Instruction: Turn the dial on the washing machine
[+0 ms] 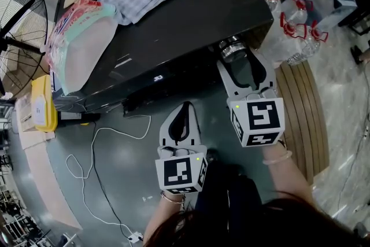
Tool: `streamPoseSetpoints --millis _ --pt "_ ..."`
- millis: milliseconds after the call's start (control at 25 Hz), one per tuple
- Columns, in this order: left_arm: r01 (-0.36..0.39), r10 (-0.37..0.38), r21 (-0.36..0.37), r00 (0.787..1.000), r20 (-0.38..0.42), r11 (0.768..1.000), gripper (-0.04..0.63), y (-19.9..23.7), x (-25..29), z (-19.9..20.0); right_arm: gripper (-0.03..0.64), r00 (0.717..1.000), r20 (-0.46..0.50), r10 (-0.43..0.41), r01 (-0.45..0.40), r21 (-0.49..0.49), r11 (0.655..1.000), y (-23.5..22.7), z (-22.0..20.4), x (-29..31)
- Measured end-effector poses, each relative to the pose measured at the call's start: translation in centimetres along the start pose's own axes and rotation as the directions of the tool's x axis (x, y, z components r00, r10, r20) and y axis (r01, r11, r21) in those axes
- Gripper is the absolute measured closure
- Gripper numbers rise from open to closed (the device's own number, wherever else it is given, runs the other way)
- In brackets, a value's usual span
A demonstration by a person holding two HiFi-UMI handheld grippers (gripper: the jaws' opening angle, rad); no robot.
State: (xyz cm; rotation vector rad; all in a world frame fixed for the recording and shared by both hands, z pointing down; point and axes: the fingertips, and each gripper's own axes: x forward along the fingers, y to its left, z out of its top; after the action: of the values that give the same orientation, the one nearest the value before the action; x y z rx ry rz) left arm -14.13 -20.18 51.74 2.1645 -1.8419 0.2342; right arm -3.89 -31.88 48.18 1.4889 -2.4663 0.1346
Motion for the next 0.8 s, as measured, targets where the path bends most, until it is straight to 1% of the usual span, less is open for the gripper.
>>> streamPoseSetpoints --millis 200,280,520,680,800 --pt "-0.001 0.001 0.001 1.000 -0.001 1.000 0.581 -0.02 -0.08 -0.14 0.321 0.999 0.017 0.027 -0.029 0.147 0.989 -0.11 -0.06 0.01" --pt "-0.002 0.002 0.001 1.000 -0.002 1.000 0.581 -0.05 -0.11 -0.19 0.321 0.999 0.022 0.029 -0.033 0.167 0.985 -0.13 -0.07 0.01" --pt "-0.004 0.004 0.000 1.000 -0.007 1.000 0.581 -0.13 -0.11 -0.37 0.316 0.999 0.026 0.042 -0.045 0.118 0.992 -0.13 0.13 -0.02" --pt "-0.003 0.003 -0.002 1.000 -0.010 1.000 0.581 -0.17 0.05 -0.54 0.314 0.998 0.027 0.048 -0.048 0.025 0.999 0.04 0.36 -0.03" --pt "-0.004 0.004 0.001 1.000 -0.009 1.000 0.581 -0.29 0.05 -0.53 0.304 0.998 0.022 0.060 -0.059 -0.067 0.996 0.42 0.20 -0.03"
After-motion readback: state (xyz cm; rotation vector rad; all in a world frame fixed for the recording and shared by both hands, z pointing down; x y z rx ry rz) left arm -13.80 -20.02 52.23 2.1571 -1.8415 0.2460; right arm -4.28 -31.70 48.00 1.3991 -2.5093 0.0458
